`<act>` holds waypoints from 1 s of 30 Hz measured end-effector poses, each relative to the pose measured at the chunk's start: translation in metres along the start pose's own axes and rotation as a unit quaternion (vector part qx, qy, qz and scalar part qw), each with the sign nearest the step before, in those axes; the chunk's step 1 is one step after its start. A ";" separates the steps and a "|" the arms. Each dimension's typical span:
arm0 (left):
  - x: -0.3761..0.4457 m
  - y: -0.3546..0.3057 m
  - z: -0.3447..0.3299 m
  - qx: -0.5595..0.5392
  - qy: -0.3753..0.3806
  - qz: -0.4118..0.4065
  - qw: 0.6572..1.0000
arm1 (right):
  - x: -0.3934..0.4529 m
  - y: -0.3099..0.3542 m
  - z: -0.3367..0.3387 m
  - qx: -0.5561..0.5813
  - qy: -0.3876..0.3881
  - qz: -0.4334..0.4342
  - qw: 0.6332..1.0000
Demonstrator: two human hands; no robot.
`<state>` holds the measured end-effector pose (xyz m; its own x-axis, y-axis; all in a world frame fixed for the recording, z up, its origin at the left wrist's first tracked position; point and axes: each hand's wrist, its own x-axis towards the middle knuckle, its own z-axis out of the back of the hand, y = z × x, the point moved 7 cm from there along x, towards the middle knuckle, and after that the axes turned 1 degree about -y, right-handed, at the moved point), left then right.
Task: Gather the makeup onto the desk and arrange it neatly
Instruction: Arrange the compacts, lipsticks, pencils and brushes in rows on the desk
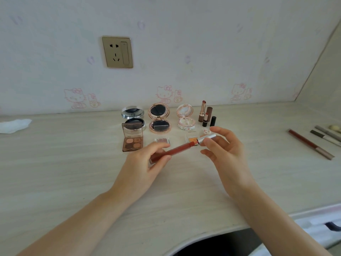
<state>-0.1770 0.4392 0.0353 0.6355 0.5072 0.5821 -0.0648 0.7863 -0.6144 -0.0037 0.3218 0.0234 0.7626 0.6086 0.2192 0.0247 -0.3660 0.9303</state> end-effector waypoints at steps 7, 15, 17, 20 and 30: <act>-0.002 -0.029 -0.020 0.029 0.098 -0.064 0.993 | 0.006 0.014 0.015 -0.032 -0.012 -0.017 0.999; 0.005 -0.073 -0.062 0.043 0.149 -0.168 0.973 | 0.026 0.039 0.052 -0.074 -0.018 -0.016 0.997; 0.008 -0.082 -0.075 0.049 0.158 -0.175 0.971 | 0.031 0.042 0.062 -0.075 -0.028 -0.021 0.997; 0.010 -0.095 -0.098 0.079 0.175 -0.190 0.963 | 0.039 0.044 0.077 -0.081 -0.036 -0.031 0.996; 0.030 -0.120 -0.147 0.171 0.153 -0.259 0.938 | 0.075 0.042 0.100 -0.215 -0.016 -0.012 0.976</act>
<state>-0.0370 0.3085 0.0484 0.8383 -0.0575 0.5421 0.1030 0.9932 -0.0539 0.1196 0.2813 0.0497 0.7850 0.5885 0.1933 -0.2256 -0.0190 0.9740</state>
